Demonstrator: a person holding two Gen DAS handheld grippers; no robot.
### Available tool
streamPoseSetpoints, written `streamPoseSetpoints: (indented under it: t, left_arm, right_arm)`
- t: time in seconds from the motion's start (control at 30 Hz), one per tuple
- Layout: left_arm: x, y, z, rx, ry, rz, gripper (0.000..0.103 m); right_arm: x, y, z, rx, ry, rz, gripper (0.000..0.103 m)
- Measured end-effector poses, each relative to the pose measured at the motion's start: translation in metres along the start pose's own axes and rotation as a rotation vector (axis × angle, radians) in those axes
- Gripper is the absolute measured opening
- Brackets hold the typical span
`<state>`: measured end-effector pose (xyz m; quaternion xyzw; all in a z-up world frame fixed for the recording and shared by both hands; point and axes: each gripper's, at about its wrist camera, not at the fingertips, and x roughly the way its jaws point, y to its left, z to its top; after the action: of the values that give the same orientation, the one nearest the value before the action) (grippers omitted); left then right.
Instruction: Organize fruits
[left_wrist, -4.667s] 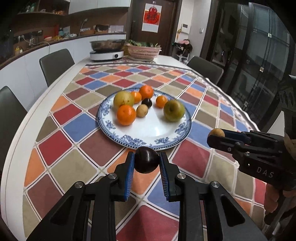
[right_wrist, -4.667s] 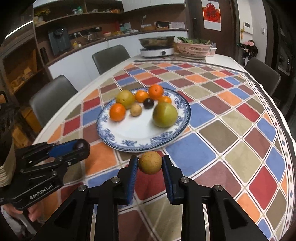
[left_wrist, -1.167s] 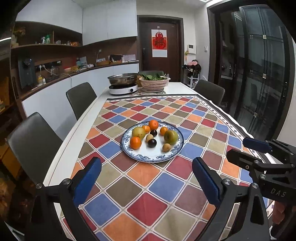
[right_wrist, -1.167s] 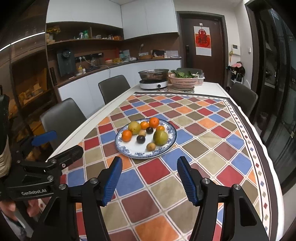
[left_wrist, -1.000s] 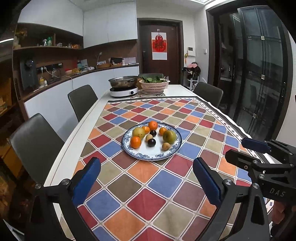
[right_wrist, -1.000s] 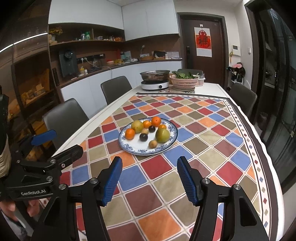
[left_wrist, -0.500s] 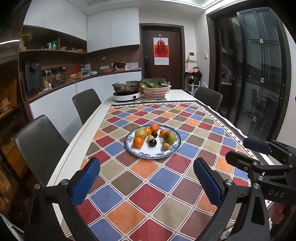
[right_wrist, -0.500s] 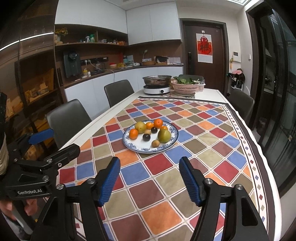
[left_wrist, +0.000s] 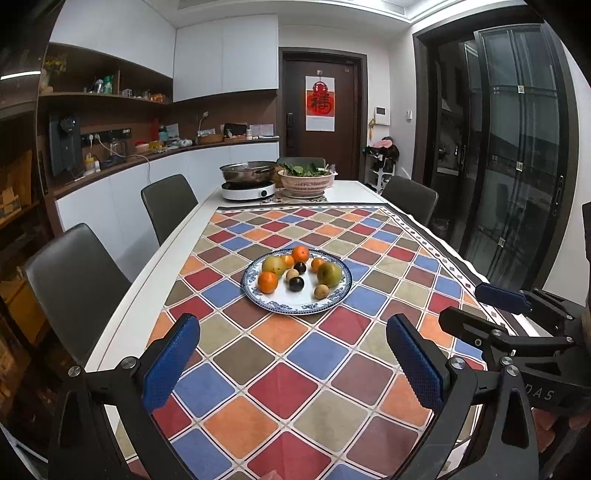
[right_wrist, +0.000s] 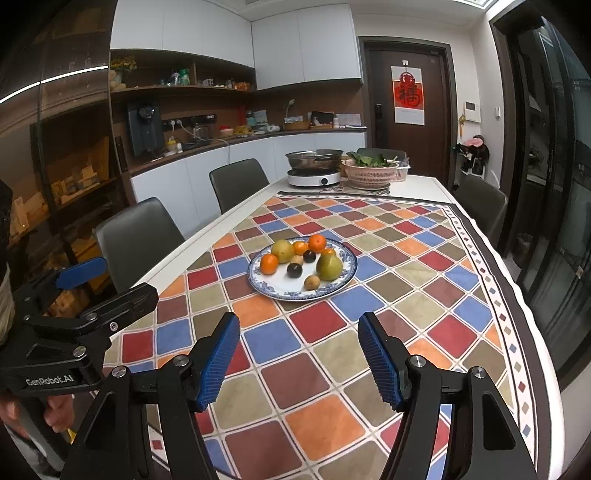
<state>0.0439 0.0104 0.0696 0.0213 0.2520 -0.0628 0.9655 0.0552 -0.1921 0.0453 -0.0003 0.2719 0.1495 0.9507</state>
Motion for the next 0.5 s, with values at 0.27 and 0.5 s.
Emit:
streamPoseSetpoints:
  t: [0.27, 0.5]
  left_arm:
    - [-0.0035, -0.001, 0.0005, 0.012, -0.019, 0.01, 0.103]
    - [-0.0015, 0.0002, -0.0022, 0.015, -0.017, 0.027, 0.103]
  right_arm:
    - [-0.0014, -0.0001, 0.0002, 0.007, 0.0, -0.002, 0.067]
    - [-0.0012, -0.0006, 0.0, 0.006, 0.003, -0.005, 0.067]
